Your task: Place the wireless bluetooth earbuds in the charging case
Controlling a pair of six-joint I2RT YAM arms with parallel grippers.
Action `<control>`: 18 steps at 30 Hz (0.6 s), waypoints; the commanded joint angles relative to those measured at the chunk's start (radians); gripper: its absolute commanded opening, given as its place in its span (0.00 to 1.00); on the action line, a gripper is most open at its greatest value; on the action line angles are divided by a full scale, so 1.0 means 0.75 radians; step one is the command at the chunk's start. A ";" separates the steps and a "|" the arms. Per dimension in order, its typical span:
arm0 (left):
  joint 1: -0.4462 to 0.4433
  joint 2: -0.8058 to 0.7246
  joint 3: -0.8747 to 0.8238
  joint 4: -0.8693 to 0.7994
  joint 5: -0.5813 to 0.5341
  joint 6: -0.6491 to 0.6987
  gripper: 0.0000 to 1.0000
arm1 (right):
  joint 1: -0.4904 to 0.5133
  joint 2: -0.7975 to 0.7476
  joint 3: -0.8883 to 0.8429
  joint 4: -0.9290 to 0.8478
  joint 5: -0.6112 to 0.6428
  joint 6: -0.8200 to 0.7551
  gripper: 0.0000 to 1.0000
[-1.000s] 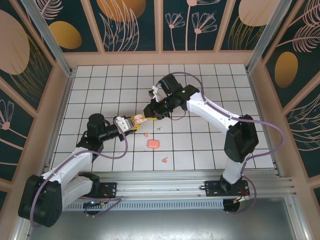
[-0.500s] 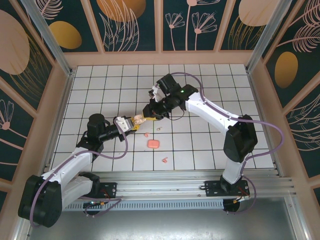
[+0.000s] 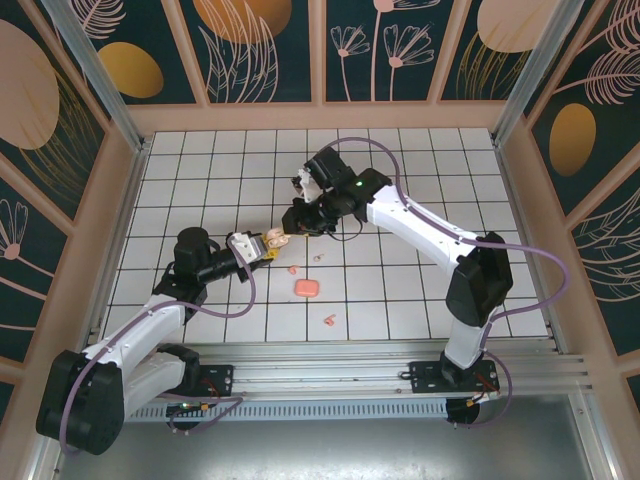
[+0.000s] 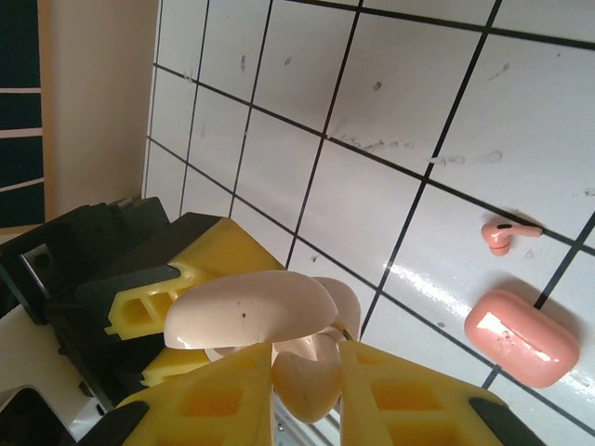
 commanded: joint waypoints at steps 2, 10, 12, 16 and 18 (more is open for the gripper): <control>-0.011 -0.032 0.032 0.073 0.083 -0.027 0.14 | 0.055 0.019 0.094 -0.046 0.117 -0.104 0.21; -0.010 -0.021 0.034 0.114 0.118 -0.087 0.14 | 0.085 -0.077 0.018 0.032 0.216 -0.173 0.20; -0.010 -0.016 0.037 0.130 0.136 -0.112 0.14 | 0.087 -0.096 -0.006 0.064 0.225 -0.179 0.20; -0.011 -0.013 0.037 0.153 0.162 -0.151 0.14 | 0.105 -0.122 -0.042 0.110 0.244 -0.195 0.20; -0.010 -0.014 0.034 0.165 0.168 -0.168 0.14 | 0.113 -0.142 -0.074 0.139 0.253 -0.209 0.20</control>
